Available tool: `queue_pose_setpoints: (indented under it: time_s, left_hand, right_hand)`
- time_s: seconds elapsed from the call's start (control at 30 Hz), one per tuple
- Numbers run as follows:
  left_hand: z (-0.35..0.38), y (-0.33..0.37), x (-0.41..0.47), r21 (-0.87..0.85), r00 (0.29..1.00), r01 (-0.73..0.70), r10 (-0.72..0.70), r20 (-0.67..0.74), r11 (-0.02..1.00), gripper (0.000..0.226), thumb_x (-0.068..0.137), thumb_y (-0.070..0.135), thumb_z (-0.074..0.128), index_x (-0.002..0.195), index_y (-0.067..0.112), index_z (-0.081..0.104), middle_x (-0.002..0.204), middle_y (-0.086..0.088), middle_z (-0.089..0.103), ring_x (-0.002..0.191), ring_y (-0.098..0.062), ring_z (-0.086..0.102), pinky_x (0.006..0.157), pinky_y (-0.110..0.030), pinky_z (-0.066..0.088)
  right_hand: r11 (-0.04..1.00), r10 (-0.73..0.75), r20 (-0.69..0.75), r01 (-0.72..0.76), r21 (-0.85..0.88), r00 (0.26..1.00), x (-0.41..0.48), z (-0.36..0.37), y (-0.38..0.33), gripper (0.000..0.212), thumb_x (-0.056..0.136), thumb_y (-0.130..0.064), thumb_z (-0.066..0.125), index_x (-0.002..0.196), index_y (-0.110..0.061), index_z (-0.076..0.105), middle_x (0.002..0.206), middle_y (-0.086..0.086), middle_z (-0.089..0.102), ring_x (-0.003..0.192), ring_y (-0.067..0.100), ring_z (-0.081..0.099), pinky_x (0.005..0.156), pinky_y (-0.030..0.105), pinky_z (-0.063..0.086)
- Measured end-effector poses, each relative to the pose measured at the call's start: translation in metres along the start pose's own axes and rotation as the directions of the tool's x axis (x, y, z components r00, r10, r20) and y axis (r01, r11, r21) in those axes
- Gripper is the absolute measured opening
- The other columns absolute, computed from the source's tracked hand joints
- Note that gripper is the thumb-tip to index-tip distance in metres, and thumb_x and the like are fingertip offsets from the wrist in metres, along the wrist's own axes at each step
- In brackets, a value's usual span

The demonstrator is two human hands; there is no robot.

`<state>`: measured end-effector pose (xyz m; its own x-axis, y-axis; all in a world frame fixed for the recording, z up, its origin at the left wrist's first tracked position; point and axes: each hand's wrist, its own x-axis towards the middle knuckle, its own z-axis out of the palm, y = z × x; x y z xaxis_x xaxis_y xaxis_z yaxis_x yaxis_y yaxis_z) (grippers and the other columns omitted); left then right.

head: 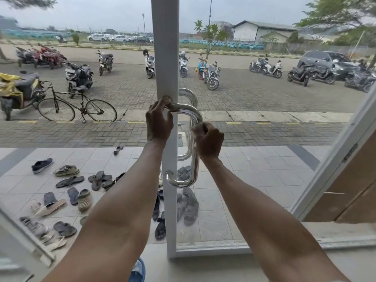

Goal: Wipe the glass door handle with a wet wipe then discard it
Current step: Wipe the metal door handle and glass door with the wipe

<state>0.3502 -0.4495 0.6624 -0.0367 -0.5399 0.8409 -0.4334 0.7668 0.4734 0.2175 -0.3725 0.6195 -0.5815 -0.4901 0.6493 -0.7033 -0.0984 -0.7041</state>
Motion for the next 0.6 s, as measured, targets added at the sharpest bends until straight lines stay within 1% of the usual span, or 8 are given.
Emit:
queue_pose_setpoints:
  time_s: [0.07, 0.13, 0.2, 0.23, 0.27, 0.37, 0.47, 0.6]
  left_hand:
    - [0.003, 0.002, -0.004, -0.050, 0.999, 0.028, -0.028, -0.015, 0.998, 0.033, 0.080, -0.007, 0.061, 0.110, 0.002, 0.071, 0.112, -0.011, 0.075, 0.102, -0.032, 0.071, 0.089, -0.040, 0.059]
    - [0.006, 0.002, -0.007, -0.095, 0.999, 0.047, -0.049, -0.019, 0.994, 0.035, 0.083, -0.008, 0.059, 0.115, 0.001, 0.070, 0.116, -0.013, 0.074, 0.107, -0.032, 0.070, 0.087, -0.045, 0.062]
    - [0.007, 0.000, -0.008, -0.098, 0.998, 0.053, -0.054, -0.014, 0.994, 0.036, 0.084, -0.006, 0.058, 0.118, 0.001, 0.069, 0.121, -0.014, 0.072, 0.113, -0.032, 0.068, 0.089, -0.047, 0.061]
    - [0.008, -0.002, -0.009, -0.095, 0.999, 0.048, -0.050, -0.015, 0.994, 0.036, 0.085, -0.006, 0.058, 0.119, 0.001, 0.069, 0.122, -0.014, 0.072, 0.115, -0.032, 0.067, 0.089, -0.047, 0.061]
    - [0.009, -0.004, -0.008, -0.095, 0.999, 0.044, -0.046, -0.020, 0.995, 0.036, 0.085, -0.006, 0.059, 0.119, 0.001, 0.069, 0.123, -0.014, 0.071, 0.116, -0.031, 0.067, 0.088, -0.046, 0.062]
    - [0.013, -0.008, -0.009, -0.110, 0.998, 0.042, -0.046, -0.037, 0.993, 0.035, 0.086, -0.004, 0.060, 0.120, 0.002, 0.069, 0.123, -0.013, 0.072, 0.118, -0.028, 0.066, 0.085, -0.042, 0.063]
    - [0.015, -0.011, -0.009, -0.122, 0.998, 0.039, -0.045, -0.040, 0.992, 0.033, 0.088, -0.004, 0.061, 0.120, 0.000, 0.068, 0.126, -0.014, 0.070, 0.120, -0.028, 0.065, 0.084, -0.040, 0.064]
    - [0.017, -0.010, -0.012, -0.126, 0.998, 0.046, -0.051, -0.038, 0.991, 0.031, 0.091, -0.003, 0.059, 0.120, 0.000, 0.068, 0.128, -0.015, 0.069, 0.123, -0.028, 0.064, 0.085, -0.041, 0.063]
  right_hand:
    - [0.999, -0.047, -0.026, 0.047, -0.009, 0.999, -0.003, 0.000, 0.003, 0.019, 0.088, -0.025, 0.068, 0.070, -0.017, 0.070, 0.057, -0.005, 0.068, 0.049, 0.010, 0.061, 0.049, 0.027, 0.049]
    - [0.997, -0.076, -0.052, 0.074, -0.029, 0.996, -0.012, 0.001, 0.008, 0.017, 0.086, -0.022, 0.072, 0.070, -0.020, 0.069, 0.057, -0.009, 0.067, 0.046, 0.003, 0.054, 0.044, 0.017, 0.040]
    - [0.998, -0.056, -0.062, 0.054, -0.035, 0.996, -0.022, 0.004, 0.014, 0.014, 0.083, -0.021, 0.075, 0.071, -0.021, 0.070, 0.057, -0.010, 0.067, 0.046, 0.000, 0.048, 0.046, 0.004, 0.029]
    - [0.999, -0.029, -0.051, 0.028, -0.030, 0.998, -0.028, 0.006, 0.019, 0.012, 0.083, -0.022, 0.075, 0.072, -0.021, 0.071, 0.058, -0.010, 0.067, 0.047, 0.000, 0.049, 0.048, 0.001, 0.028]
    - [1.000, 0.004, -0.024, -0.004, -0.027, 1.000, -0.034, 0.009, 0.025, 0.010, 0.084, -0.024, 0.075, 0.075, -0.021, 0.071, 0.060, -0.010, 0.069, 0.049, 0.000, 0.052, 0.049, 0.002, 0.031]
    - [0.996, 0.073, 0.063, -0.069, -0.053, 0.995, -0.053, 0.015, 0.046, 0.014, 0.088, -0.028, 0.070, 0.077, -0.020, 0.072, 0.063, -0.008, 0.071, 0.053, 0.006, 0.060, 0.053, 0.016, 0.039]
    - [0.990, 0.134, 0.138, -0.125, -0.069, 0.981, -0.059, 0.015, 0.054, 0.015, 0.088, -0.026, 0.068, 0.076, -0.019, 0.073, 0.067, -0.006, 0.073, 0.060, 0.011, 0.066, 0.057, 0.021, 0.045]
    - [0.986, 0.161, 0.092, -0.156, -0.064, 0.983, -0.046, 0.014, 0.041, 0.018, 0.083, -0.030, 0.070, 0.074, -0.016, 0.074, 0.067, 0.001, 0.074, 0.059, 0.017, 0.065, 0.056, 0.026, 0.047]
